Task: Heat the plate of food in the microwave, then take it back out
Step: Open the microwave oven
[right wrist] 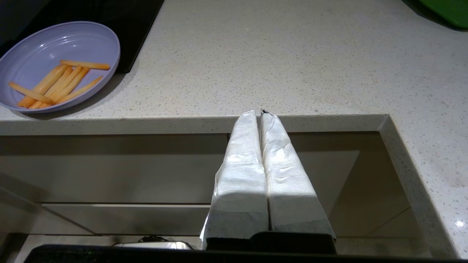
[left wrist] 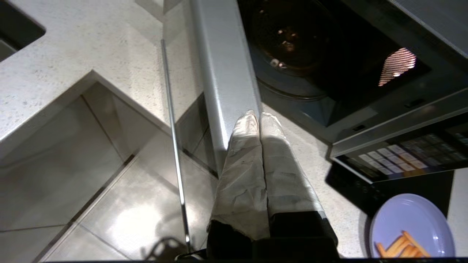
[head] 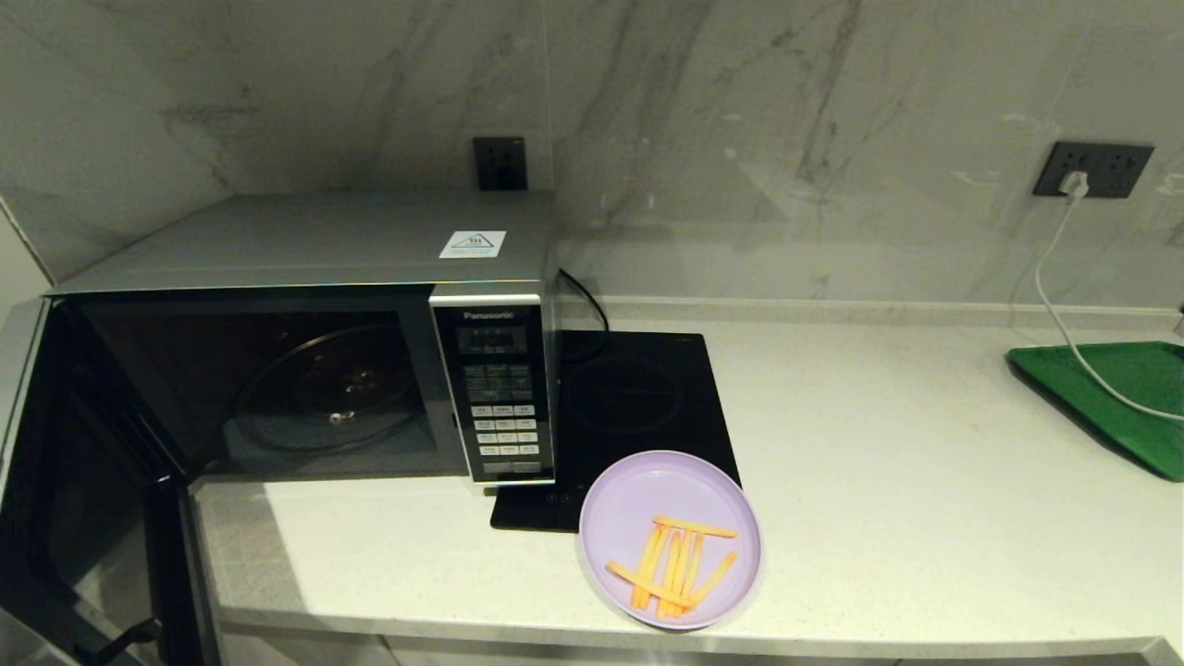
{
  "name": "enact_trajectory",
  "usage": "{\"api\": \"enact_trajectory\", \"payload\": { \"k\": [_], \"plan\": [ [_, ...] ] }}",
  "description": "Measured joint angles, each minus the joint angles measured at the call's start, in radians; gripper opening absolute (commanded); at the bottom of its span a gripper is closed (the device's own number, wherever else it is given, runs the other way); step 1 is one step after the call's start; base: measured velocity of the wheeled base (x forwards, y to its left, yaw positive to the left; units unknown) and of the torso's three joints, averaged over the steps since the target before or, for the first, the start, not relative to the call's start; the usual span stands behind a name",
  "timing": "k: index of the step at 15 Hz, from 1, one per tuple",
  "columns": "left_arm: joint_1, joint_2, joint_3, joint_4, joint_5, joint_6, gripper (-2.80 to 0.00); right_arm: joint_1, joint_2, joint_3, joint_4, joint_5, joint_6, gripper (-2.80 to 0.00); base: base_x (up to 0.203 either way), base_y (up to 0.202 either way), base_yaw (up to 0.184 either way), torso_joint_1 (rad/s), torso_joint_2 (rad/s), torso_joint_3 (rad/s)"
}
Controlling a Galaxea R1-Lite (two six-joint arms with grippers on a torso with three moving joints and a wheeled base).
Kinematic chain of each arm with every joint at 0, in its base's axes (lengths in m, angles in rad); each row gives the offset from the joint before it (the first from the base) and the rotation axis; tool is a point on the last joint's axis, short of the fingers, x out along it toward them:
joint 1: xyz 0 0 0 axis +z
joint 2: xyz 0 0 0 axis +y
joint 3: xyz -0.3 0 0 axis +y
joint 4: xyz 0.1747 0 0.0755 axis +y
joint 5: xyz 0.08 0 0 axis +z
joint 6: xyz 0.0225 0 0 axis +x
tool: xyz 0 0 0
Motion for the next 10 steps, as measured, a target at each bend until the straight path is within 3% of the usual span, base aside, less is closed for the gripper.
{"api": "enact_trajectory", "payload": {
  "k": [3,7,10],
  "plan": [
    [-0.029,-0.009,0.003,-0.02,-0.036,-0.005,-2.8,0.0,0.0,0.0,0.0,0.001,0.0,-2.8,0.0,0.0,0.0,0.0,0.0,0.0],
    [-0.145,-0.004,0.022,-0.025,-0.123,-0.098,-2.8,0.0,0.0,0.0,0.0,0.0,0.0,-2.8,0.0,0.0,0.0,0.0,0.0,0.0],
    [-0.171,0.01,0.075,-0.026,-0.116,-0.105,-2.8,0.0,0.0,0.0,0.0,0.0,0.0,-2.8,0.0,0.0,0.0,0.0,0.0,0.0]
  ]
}}
